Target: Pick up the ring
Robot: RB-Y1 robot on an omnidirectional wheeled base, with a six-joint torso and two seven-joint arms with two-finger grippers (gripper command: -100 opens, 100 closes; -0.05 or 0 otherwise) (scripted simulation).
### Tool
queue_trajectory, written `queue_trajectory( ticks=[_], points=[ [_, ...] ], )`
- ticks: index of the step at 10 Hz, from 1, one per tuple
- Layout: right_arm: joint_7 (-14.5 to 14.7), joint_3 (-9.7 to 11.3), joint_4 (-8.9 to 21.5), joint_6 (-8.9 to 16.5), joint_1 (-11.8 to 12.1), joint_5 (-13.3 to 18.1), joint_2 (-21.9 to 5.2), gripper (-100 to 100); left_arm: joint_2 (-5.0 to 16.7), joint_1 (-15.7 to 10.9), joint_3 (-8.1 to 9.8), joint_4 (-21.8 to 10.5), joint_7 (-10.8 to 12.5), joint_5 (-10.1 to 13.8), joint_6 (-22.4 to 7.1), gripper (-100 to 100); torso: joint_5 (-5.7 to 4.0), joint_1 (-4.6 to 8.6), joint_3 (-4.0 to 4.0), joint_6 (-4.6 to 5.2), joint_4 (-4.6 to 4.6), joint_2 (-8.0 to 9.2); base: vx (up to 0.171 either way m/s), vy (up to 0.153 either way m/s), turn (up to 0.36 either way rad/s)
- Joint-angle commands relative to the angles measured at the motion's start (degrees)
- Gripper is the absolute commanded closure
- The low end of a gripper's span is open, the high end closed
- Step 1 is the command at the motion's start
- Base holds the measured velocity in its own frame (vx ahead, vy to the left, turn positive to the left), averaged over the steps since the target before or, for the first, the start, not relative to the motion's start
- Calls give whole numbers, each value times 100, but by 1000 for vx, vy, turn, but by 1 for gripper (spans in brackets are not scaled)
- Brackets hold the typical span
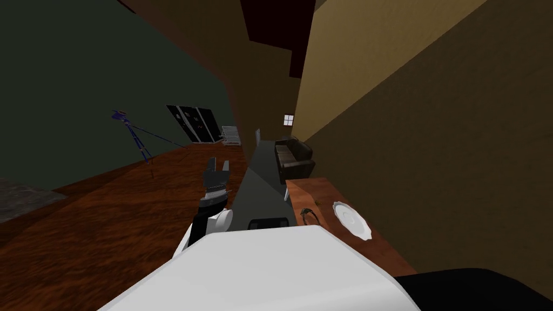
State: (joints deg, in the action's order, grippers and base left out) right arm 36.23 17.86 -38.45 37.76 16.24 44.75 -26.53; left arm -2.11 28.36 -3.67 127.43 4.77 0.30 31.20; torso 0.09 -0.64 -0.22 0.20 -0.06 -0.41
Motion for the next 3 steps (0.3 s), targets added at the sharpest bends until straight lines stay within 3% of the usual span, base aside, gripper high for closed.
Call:
queue_trajectory(
  ticks=[1, 2, 3],
  points=[
    [8, -24, 30, -186, 58, -51, -146, 100, 0, 0, 0, 0, 0, 0, 0, 0, 0, 0, 0, 0, 0, 0, 60, 146, -24],
    [18, -17, 26, -111, 29, -38, -93, 100, 0, 0, 0, 0, 0, 0, 0, 0, 1, 5, -2, -1, -1, -3, 24, 58, -14],
    [15, -19, 33, -139, 30, -41, -101, 0, 1, 0, 1, 0, 0, 0, 0, 0, -4, 32, 1, -3, 0, 4, 4, 13, 0]
  ],
)
